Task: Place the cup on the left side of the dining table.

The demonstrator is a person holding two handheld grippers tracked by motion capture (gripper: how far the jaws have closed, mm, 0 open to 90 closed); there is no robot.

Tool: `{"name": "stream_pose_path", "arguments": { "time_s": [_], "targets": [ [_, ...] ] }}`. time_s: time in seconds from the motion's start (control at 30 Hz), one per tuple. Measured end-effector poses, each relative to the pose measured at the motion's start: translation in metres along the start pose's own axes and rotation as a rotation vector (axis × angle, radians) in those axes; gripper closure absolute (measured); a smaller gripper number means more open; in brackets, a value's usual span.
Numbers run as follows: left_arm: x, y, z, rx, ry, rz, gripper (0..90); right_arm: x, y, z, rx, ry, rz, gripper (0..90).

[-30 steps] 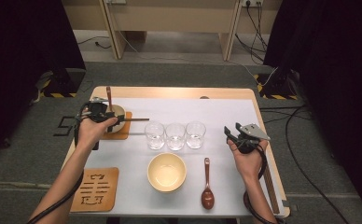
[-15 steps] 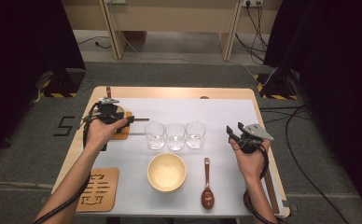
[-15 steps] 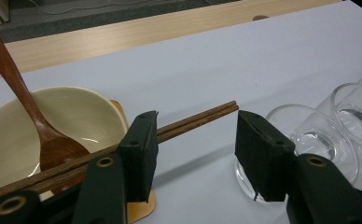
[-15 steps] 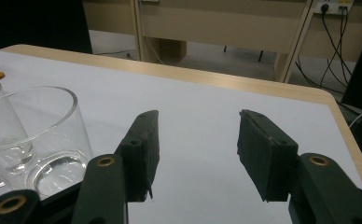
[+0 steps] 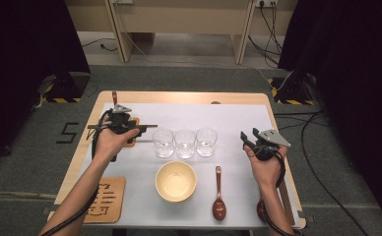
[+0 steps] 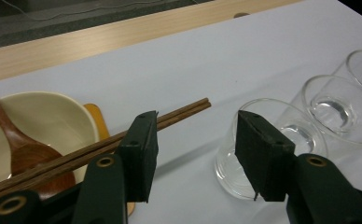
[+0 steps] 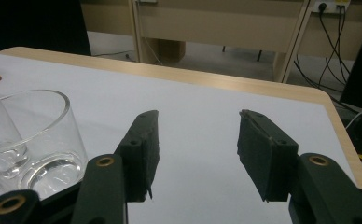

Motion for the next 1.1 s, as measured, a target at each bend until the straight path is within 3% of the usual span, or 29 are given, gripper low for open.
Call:
{"name": "stream_pose_path", "arguments": {
  "time_s": [0.33,0.63,1.1],
  "targets": [
    [0.009,0.004,0.016,0.041,0.023,-0.014,49.0,-0.001,-0.007,0.003,0.021,0.007,0.005,48.7],
    [0.018,0.028,0.026,0.069,0.008,-0.055,50.3,-0.001,-0.011,0.004,0.024,0.006,-0.001,48.5],
    [0.022,0.052,0.023,0.056,-0.005,-0.099,53.6,0.001,-0.010,0.004,0.020,0.015,-0.010,48.4]
  ]
}}
Point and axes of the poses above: each handheld gripper's, and its own axes: y roughly forward along the jaws, x roughly out of its underside, z roughly to its right, the point moved 3 cm from there along y, roughly forward along the jaws, and after that the axes turned 9 degrees about -y, right-handed, at the moved point
